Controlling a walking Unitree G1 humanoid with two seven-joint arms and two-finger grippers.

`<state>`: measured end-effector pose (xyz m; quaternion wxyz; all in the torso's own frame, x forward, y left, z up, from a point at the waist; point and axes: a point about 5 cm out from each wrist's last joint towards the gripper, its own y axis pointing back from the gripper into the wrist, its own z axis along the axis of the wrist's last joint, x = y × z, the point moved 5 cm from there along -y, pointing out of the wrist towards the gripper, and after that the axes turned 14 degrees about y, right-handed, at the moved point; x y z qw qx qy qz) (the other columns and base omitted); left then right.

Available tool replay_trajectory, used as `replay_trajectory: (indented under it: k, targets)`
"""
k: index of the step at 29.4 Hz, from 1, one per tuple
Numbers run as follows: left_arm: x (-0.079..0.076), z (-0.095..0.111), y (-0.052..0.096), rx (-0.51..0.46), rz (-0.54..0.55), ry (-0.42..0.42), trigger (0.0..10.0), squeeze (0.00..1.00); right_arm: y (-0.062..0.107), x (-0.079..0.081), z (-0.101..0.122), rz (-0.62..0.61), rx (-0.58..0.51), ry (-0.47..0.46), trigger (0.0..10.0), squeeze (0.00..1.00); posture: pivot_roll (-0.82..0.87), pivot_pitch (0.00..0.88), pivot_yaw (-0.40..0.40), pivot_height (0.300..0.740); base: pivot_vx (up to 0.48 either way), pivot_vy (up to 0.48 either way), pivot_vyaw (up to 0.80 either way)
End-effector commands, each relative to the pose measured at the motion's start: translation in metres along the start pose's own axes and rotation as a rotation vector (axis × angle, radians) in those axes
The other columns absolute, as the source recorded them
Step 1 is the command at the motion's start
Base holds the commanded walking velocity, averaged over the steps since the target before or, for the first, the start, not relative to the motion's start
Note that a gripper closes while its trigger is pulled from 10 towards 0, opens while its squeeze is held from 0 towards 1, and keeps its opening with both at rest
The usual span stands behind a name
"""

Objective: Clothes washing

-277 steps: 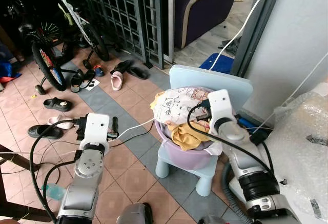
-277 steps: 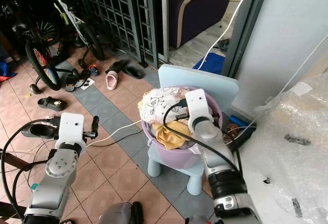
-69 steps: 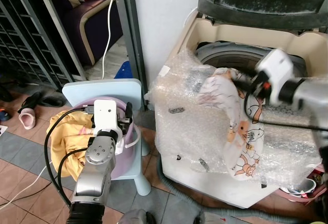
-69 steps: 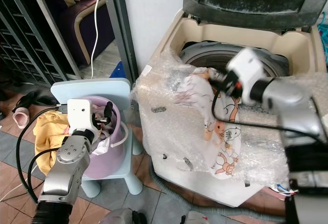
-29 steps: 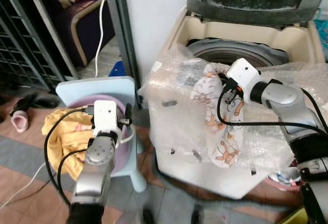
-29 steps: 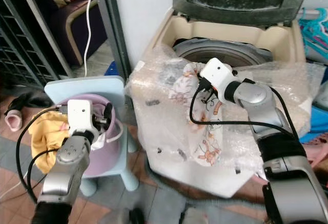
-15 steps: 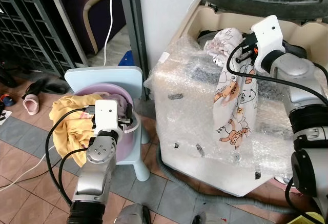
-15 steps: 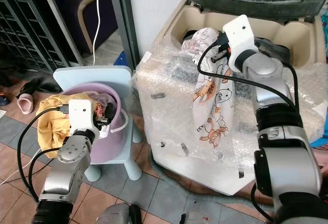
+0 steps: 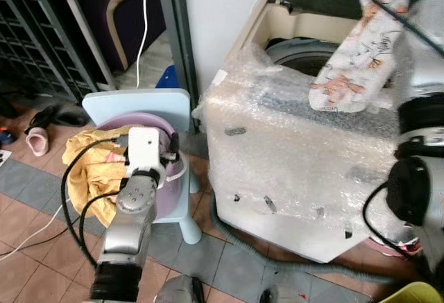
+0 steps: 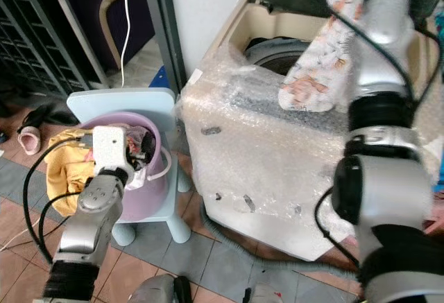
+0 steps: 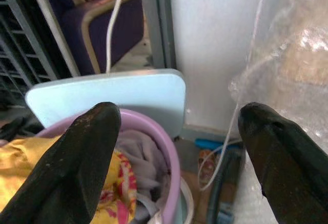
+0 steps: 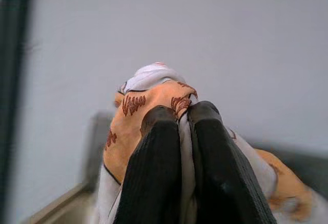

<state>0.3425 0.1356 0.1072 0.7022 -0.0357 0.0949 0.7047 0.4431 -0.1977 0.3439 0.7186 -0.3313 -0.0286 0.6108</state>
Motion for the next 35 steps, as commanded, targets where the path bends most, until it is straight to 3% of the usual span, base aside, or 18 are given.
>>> replay_trajectory:
  k: [1,3,6,9,12,16,18,20,21,25,26,27,28,32,35]
  targets:
    - [0.011,0.004,0.001,-0.008,0.041,-0.008,10.0,0.00,0.002,0.006,-0.005,0.031,0.017,-0.017,10.0,1.00,-0.03,0.000,0.056,0.740,0.000,0.000,0.00]
    - [0.014,0.006,0.003,-0.016,0.047,-0.017,10.0,0.00,0.008,0.020,-0.008,0.087,0.009,-0.035,10.0,1.00,-0.04,0.000,0.057,0.740,0.000,0.000,0.00]
    - [0.017,0.003,0.003,-0.012,0.053,-0.019,10.0,0.00,0.014,0.027,-0.009,0.120,-0.007,-0.010,10.0,1.00,-0.04,0.000,0.060,0.740,0.000,0.000,0.00]
    - [0.019,-0.004,0.002,0.008,0.058,-0.024,10.0,0.00,0.019,0.023,-0.018,0.083,0.025,0.004,10.0,1.00,-0.08,0.000,0.093,0.740,0.000,0.000,0.00]
    - [0.004,-0.001,-0.001,0.014,0.010,-0.025,10.0,0.00,0.028,0.000,-0.031,-0.012,0.075,0.107,10.0,1.00,-0.07,0.000,0.107,0.740,0.000,0.000,0.00]
    - [0.000,0.000,-0.002,0.009,0.001,-0.027,10.0,0.00,0.038,0.001,-0.047,0.010,0.133,0.014,10.0,1.00,-0.07,0.000,0.094,0.740,0.000,0.000,0.00]
    - [0.008,0.003,0.001,-0.003,0.030,-0.011,10.0,0.00,0.050,0.020,-0.030,0.187,0.035,-0.014,10.0,1.00,-0.08,0.001,0.079,0.740,0.000,0.000,0.00]
    - [0.008,0.003,0.001,-0.003,0.033,-0.009,10.0,0.00,0.051,0.022,-0.029,0.209,0.026,-0.010,10.0,1.00,-0.08,0.000,0.076,0.740,0.000,0.000,0.00]
    - [0.007,0.003,0.001,-0.013,0.035,0.004,10.0,0.00,0.067,0.028,-0.031,0.267,0.020,0.010,10.0,1.00,-0.08,0.000,0.066,0.740,0.000,0.000,0.00]
    - [0.003,0.010,0.001,-0.042,0.027,0.033,10.0,0.00,0.083,0.039,-0.035,0.312,0.033,-0.003,10.0,1.00,-0.08,0.000,0.056,0.740,0.000,0.000,0.00]
    - [0.000,0.016,0.000,-0.062,0.021,0.032,10.0,0.00,0.097,0.050,-0.038,0.337,0.045,-0.009,10.0,1.00,-0.07,0.000,0.044,0.740,0.000,0.000,0.00]
    - [0.000,0.023,0.001,-0.084,0.028,0.047,10.0,0.00,0.105,0.057,-0.035,0.342,0.055,-0.030,10.0,0.85,-0.06,0.000,0.029,0.740,0.000,0.000,0.00]
    - [-0.001,0.027,0.002,-0.096,0.030,0.059,10.0,0.00,0.110,0.064,-0.031,0.344,0.050,-0.044,10.0,0.00,-0.05,0.000,0.027,0.740,0.000,0.292,0.00]
    - [0.000,0.036,0.011,-0.132,0.042,0.077,10.0,0.00,0.128,0.091,-0.021,0.380,0.080,-0.120,10.0,0.00,-0.04,0.000,0.028,0.740,0.000,0.433,0.00]
    - [0.000,0.037,0.018,-0.138,0.039,0.076,10.0,0.00,0.139,0.100,-0.012,0.390,0.091,-0.187,10.0,0.00,-0.02,0.016,0.029,0.740,0.000,0.480,0.00]
